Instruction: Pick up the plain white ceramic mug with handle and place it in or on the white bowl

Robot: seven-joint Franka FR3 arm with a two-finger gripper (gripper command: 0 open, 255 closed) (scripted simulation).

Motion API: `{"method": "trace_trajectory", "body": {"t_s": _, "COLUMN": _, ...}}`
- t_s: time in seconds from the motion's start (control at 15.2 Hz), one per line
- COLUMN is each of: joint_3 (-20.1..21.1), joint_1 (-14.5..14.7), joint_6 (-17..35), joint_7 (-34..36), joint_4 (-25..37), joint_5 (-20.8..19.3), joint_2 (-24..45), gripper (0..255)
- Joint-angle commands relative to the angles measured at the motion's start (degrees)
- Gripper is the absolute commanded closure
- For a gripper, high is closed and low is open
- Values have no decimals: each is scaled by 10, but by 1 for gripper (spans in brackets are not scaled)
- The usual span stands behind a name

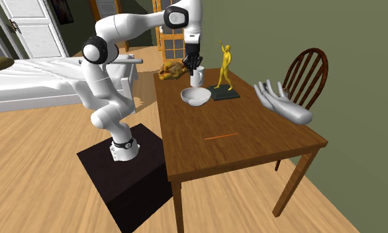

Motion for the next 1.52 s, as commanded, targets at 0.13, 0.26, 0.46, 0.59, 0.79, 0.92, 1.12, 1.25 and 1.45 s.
{"method": "trace_trajectory", "body": {"t_s": 0.13, "joint_3": -5, "joint_1": 2, "joint_6": 31, "joint_7": -10, "joint_4": -47, "joint_5": 8, "joint_2": -18, "gripper": 255}}
{"method": "trace_trajectory", "body": {"t_s": 0.26, "joint_3": -6, "joint_1": 4, "joint_6": 46, "joint_7": -13, "joint_4": -69, "joint_5": 11, "joint_2": -25, "gripper": 255}}
{"method": "trace_trajectory", "body": {"t_s": 0.46, "joint_3": -6, "joint_1": 6, "joint_6": 69, "joint_7": -17, "joint_4": -100, "joint_5": 15, "joint_2": -34, "gripper": 255}}
{"method": "trace_trajectory", "body": {"t_s": 0.59, "joint_3": -6, "joint_1": 7, "joint_6": 84, "joint_7": -20, "joint_4": -120, "joint_5": 18, "joint_2": -39, "gripper": 255}}
{"method": "trace_trajectory", "body": {"t_s": 0.79, "joint_3": -6, "joint_1": 8, "joint_6": 92, "joint_7": -21, "joint_4": -130, "joint_5": 19, "joint_2": -42, "gripper": 255}}
{"method": "trace_trajectory", "body": {"t_s": 0.92, "joint_3": -6, "joint_1": 8, "joint_6": 92, "joint_7": -21, "joint_4": -130, "joint_5": 19, "joint_2": -42, "gripper": 255}}
{"method": "trace_trajectory", "body": {"t_s": 1.12, "joint_3": -6, "joint_1": 8, "joint_6": 92, "joint_7": -21, "joint_4": -130, "joint_5": 19, "joint_2": -42, "gripper": 255}}
{"method": "trace_trajectory", "body": {"t_s": 1.25, "joint_3": -6, "joint_1": 8, "joint_6": 92, "joint_7": -21, "joint_4": -130, "joint_5": 19, "joint_2": -42, "gripper": 0}}
{"method": "trace_trajectory", "body": {"t_s": 1.45, "joint_3": -6, "joint_1": 8, "joint_6": 92, "joint_7": -21, "joint_4": -130, "joint_5": 19, "joint_2": -42, "gripper": 0}}
